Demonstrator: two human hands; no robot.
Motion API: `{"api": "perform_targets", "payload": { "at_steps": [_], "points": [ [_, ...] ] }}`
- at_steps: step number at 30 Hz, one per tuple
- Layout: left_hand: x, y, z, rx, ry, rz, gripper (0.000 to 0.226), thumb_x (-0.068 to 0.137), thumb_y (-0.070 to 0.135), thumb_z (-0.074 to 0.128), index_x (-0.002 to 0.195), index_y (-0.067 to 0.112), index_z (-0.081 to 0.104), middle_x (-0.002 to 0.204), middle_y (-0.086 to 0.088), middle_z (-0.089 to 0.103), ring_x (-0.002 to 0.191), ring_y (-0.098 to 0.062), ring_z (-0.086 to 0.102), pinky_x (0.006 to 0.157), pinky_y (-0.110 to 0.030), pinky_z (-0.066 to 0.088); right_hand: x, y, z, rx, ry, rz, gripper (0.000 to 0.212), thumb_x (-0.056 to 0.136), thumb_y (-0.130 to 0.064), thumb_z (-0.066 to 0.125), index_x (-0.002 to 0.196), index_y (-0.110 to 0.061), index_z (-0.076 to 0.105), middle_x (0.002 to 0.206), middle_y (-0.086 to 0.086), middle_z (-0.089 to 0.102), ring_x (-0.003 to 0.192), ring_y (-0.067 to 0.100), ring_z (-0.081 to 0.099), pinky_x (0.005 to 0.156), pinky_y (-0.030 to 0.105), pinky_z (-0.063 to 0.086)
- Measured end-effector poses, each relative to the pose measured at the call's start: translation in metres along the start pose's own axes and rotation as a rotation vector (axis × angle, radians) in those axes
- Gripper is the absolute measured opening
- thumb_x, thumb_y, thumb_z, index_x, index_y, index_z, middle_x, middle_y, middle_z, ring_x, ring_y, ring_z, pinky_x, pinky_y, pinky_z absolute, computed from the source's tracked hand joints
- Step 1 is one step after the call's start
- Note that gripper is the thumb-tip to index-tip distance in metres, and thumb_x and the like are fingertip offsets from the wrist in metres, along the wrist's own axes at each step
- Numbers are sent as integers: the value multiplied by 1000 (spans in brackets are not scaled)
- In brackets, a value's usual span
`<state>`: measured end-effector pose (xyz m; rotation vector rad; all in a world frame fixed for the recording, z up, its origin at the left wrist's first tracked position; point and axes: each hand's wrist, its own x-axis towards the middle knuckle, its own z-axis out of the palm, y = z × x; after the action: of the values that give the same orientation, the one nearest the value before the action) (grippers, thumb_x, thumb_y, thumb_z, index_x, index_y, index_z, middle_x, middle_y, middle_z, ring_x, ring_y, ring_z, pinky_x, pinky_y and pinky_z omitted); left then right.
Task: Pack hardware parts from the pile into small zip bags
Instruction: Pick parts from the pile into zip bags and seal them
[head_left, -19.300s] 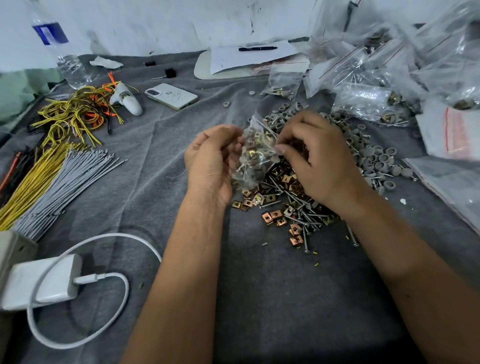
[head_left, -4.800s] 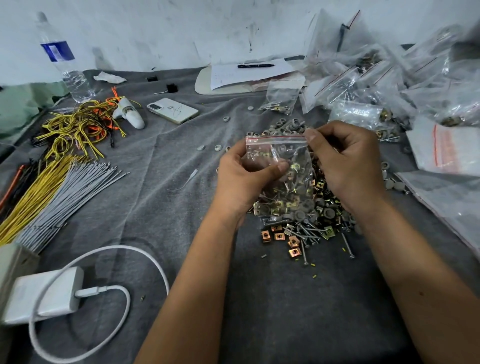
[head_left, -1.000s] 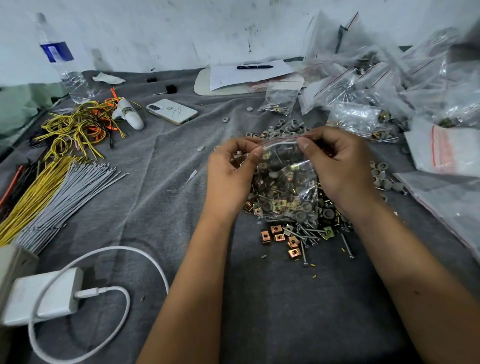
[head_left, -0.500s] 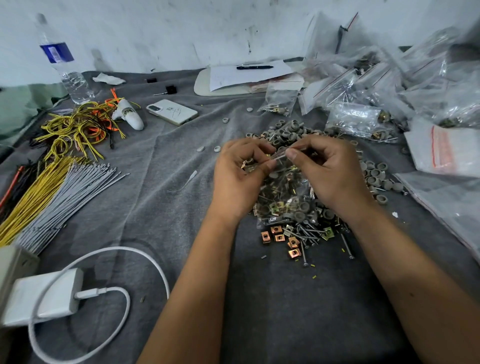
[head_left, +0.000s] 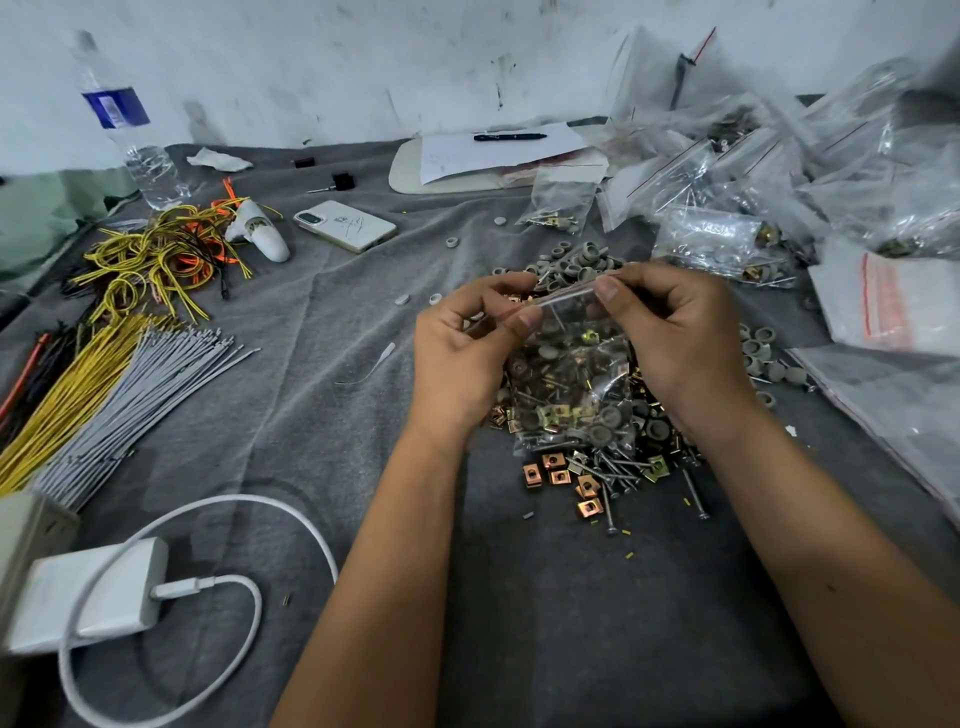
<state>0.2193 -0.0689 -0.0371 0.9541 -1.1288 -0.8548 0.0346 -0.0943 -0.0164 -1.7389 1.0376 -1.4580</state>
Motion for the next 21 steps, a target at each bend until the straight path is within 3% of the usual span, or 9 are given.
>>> {"api": "perform_targets", "payload": {
  "at_steps": [3, 6, 10, 14, 17, 21],
  "points": [
    [-1, 1, 0, 55, -14, -10, 5, 77, 23, 82, 75, 26, 78, 121, -2, 75, 114, -28, 71, 99, -64, 55, 0, -1, -2, 13, -30, -38, 11, 96, -19, 72, 94, -29, 77, 86, -5, 77, 82, 16, 74, 74, 33, 61],
    [-2, 2, 3, 118, -44, 1, 9, 80, 21, 83, 74, 28, 79, 124, -3, 74, 117, -28, 70, 100, -64, 54, -1, -2, 1, -19, -76, -80, 10, 93, -16, 74, 97, -25, 77, 86, -8, 78, 80, 7, 73, 70, 21, 58],
    [-3, 4, 4, 106, -22, 39, 12, 80, 9, 80, 71, 15, 74, 124, -8, 72, 117, -39, 68, 101, -67, 51, -3, -1, 5, -77, -66, -106, 10, 93, -16, 76, 98, -24, 78, 85, -10, 77, 80, 7, 73, 69, 21, 57],
    [-5, 6, 5, 205, -61, 42, 11, 86, 11, 78, 87, 1, 75, 123, -8, 73, 114, -28, 70, 98, -60, 55, -2, -3, 3, -84, -91, -125, 12, 92, -16, 76, 98, -26, 77, 84, -16, 75, 79, 2, 73, 68, 15, 54],
    [-6, 5, 6, 238, -72, 88, 7, 88, 7, 77, 86, 0, 74, 121, -10, 72, 115, -28, 69, 99, -60, 54, -3, -4, 4, -145, -130, -138, 10, 92, -18, 76, 97, -26, 77, 84, -16, 75, 78, 2, 72, 67, 17, 55],
    [-5, 3, 8, 230, -33, 145, 13, 84, 15, 79, 78, 6, 72, 112, -2, 74, 111, -39, 67, 97, -71, 48, -4, -5, 5, -136, -138, -142, 8, 94, -17, 74, 96, -24, 78, 83, -12, 75, 78, 5, 71, 66, 19, 55]
  ]
}}
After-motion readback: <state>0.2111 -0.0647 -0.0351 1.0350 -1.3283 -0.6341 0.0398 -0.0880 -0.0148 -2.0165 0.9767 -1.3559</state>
